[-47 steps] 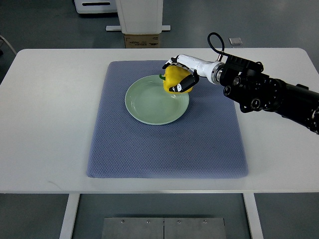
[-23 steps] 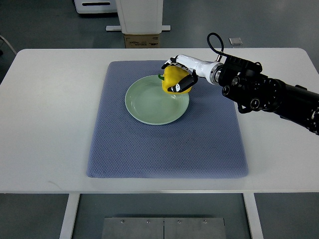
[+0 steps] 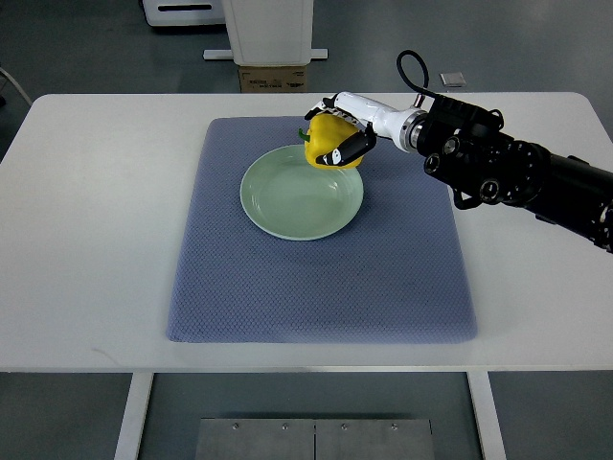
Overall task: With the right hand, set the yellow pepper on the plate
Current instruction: 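Lift the pepper with the right hand and carry it over the plate, then lower the held pepper onto the green plate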
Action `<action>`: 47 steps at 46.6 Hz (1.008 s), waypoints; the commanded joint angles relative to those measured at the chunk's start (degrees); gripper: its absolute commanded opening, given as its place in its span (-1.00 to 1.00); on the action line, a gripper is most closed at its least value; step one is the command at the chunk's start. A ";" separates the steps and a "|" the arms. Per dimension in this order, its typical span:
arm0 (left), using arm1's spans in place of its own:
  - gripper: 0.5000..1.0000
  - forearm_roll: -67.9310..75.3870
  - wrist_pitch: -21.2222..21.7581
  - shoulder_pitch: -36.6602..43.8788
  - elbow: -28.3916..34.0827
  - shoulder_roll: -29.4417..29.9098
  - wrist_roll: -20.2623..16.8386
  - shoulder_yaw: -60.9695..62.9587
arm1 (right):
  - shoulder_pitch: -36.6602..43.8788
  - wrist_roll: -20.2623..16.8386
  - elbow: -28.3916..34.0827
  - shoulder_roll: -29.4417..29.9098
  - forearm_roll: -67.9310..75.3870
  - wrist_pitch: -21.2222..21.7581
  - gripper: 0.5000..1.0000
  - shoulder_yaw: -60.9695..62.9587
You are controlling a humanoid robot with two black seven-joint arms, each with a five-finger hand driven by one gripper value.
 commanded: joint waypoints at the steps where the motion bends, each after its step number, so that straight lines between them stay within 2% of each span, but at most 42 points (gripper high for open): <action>1: 1.00 0.00 0.00 0.00 0.00 0.00 -0.01 0.00 | 0.31 0.00 0.00 0.00 0.01 0.00 -1.00 0.58; 12: 1.00 0.00 0.00 0.00 0.00 0.00 -0.01 0.00 | 1.72 0.08 3.16 0.00 0.01 0.00 -1.00 1.54; 47: 1.00 0.00 0.00 0.00 0.00 0.00 -0.01 0.00 | 1.99 0.35 7.99 0.00 0.01 0.00 -1.00 3.39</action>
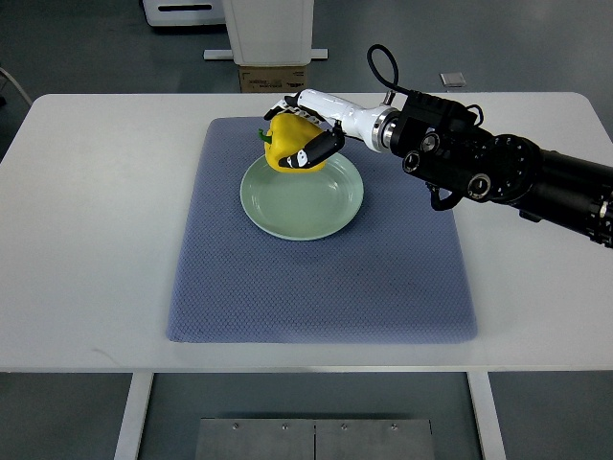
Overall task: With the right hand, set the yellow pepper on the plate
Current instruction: 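Lower the held pepper onto the green plate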
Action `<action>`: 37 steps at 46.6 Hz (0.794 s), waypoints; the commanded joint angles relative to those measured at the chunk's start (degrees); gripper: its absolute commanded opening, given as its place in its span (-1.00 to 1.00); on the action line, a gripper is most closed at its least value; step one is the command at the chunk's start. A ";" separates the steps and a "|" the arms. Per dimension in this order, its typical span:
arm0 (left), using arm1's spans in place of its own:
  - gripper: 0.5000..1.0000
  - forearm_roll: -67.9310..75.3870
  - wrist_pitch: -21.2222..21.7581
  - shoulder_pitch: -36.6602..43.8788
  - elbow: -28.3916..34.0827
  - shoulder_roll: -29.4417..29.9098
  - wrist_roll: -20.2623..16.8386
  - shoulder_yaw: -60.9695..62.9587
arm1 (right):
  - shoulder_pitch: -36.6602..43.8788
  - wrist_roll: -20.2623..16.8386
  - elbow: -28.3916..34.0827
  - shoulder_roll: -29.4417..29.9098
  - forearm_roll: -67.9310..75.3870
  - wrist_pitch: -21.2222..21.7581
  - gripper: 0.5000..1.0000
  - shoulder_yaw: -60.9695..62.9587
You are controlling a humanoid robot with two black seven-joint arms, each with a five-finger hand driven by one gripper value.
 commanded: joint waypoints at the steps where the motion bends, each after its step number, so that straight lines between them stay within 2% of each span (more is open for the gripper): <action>1: 1.00 0.00 0.00 0.00 0.00 0.00 0.01 0.00 | -0.03 -0.01 0.53 0.00 0.00 0.00 -1.00 -0.01; 37: 1.00 0.00 0.00 0.00 0.00 0.00 0.01 0.00 | -0.91 -0.01 6.07 0.00 0.97 0.00 -1.00 0.08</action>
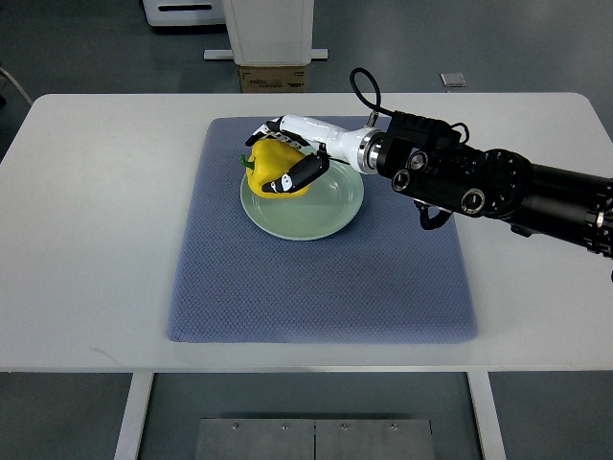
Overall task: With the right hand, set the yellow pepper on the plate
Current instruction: 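Lower the held pepper onto the green plate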
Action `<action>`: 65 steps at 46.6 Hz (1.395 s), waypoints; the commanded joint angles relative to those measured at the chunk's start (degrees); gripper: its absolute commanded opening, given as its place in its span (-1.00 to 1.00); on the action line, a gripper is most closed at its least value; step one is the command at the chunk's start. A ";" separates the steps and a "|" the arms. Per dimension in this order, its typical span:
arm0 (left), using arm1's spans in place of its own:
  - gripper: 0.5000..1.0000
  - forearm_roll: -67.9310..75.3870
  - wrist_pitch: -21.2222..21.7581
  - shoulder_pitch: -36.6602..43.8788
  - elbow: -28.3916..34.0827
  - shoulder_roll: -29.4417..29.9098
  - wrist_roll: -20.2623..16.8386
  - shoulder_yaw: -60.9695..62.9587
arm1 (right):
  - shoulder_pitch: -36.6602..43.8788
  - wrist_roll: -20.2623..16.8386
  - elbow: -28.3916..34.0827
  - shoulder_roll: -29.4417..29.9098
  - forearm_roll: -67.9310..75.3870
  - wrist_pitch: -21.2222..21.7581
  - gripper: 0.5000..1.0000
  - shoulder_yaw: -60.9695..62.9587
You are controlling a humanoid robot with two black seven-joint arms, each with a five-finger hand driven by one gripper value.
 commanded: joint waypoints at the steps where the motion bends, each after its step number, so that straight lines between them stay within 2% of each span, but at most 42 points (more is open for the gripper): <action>1: 1.00 0.00 0.00 0.00 0.00 0.00 0.00 0.00 | -0.05 0.09 0.68 0.00 -0.01 0.00 -1.00 0.00; 65: 1.00 0.00 0.00 0.00 0.00 0.00 0.00 0.00 | -3.92 -0.09 0.77 0.00 0.17 0.00 -1.00 0.00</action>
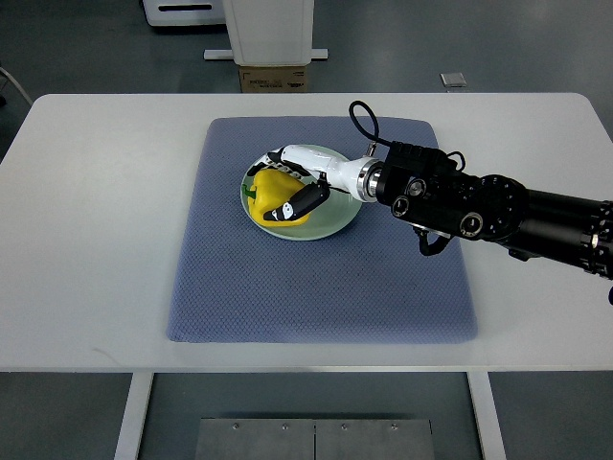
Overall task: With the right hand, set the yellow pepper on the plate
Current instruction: 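Lower the held pepper onto the green plate, then open the right hand fingers to release the pepper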
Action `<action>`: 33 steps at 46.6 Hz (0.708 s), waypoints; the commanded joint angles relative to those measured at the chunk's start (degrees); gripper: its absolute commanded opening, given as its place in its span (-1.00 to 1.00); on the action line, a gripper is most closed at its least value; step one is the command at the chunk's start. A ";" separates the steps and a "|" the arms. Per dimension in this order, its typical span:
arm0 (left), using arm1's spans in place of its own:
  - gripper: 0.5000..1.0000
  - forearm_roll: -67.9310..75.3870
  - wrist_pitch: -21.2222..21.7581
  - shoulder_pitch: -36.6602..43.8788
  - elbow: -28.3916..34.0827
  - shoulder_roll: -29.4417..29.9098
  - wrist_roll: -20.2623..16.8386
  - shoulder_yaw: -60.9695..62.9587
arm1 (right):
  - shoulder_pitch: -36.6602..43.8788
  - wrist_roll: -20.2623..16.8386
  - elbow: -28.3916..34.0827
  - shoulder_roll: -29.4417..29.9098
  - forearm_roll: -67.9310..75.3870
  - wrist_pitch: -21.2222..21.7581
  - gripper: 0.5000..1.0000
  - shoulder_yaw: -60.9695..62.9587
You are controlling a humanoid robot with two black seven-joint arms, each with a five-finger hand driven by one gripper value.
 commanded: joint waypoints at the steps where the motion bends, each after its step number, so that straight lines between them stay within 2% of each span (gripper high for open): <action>1: 1.00 0.00 0.00 0.00 0.00 0.00 -0.01 0.00 | -0.19 0.00 -0.30 0.00 0.00 -0.01 -1.00 0.00; 33: 1.00 0.00 0.00 0.00 0.00 0.00 -0.01 0.00 | -1.24 0.00 -1.09 0.00 0.00 -0.01 -1.00 0.00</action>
